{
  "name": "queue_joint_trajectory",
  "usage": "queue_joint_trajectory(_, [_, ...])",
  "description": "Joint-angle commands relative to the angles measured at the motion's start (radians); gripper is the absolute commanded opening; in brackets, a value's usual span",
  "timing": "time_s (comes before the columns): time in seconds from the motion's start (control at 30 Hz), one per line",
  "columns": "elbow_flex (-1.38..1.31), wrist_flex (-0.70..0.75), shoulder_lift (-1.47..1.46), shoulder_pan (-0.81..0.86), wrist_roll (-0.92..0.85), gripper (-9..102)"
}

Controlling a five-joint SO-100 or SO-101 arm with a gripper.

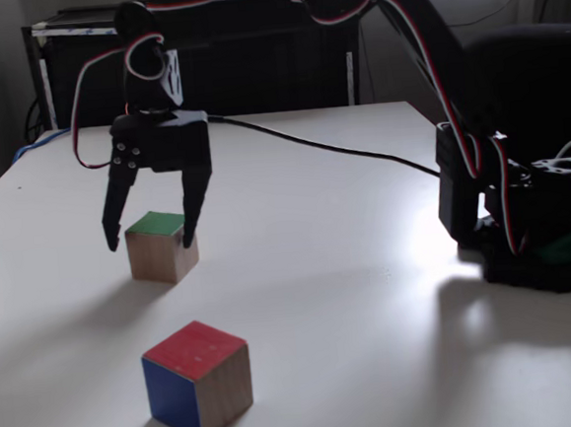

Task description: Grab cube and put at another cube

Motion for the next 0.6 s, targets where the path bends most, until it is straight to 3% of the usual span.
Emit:
queue_joint_trajectory(0.0, [-0.057,0.015,0.011,0.008,0.006,36])
queue_joint_trajectory(0.57, [-0.183,0.08,-0.104,0.081,0.138,39])
